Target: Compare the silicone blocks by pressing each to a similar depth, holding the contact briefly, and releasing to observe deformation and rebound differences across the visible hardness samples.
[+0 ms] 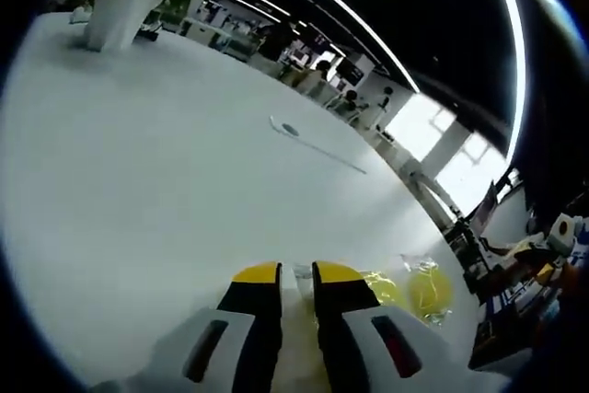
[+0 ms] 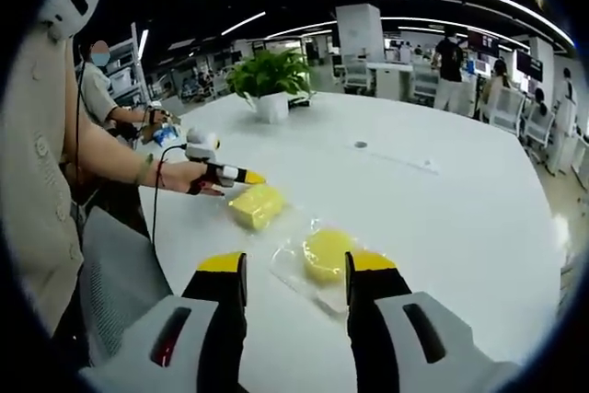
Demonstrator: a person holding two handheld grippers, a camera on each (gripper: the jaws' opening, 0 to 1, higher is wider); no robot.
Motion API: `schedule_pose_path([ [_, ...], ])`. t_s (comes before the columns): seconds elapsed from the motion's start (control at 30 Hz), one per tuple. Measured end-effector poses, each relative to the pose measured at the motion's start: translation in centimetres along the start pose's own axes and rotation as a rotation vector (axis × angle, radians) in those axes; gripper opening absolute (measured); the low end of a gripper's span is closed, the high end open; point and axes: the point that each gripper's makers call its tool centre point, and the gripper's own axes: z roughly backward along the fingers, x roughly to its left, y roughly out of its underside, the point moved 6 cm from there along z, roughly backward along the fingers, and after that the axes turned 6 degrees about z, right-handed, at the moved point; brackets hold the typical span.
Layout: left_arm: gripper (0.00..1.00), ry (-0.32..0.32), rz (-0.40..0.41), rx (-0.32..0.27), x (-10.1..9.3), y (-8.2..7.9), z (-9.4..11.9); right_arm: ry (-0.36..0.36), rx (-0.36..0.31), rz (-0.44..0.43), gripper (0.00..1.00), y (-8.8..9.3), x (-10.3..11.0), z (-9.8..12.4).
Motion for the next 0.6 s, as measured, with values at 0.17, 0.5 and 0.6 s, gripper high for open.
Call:
schedule_pose_path([
  [0.17, 0.26, -0.023, -0.017, 0.013, 0.2, 0.1, 0.8, -0.005, 0.008, -0.031, 0.44, 0.6, 0.6, 0.2],
  [0.5, 0.35, -0.039, -0.022, 0.015, -0.3, -0.1, 3.6, -0.014, 0.019, -0.107, 0.52, 2.1, 1.8, 0.5],
  [0.6, 0.39, -0.019, -0.016, 0.021, -1.0, 0.0, 5.0, -0.010, 0.020, -0.121, 0.53, 2.6, 2.2, 0.3],
])
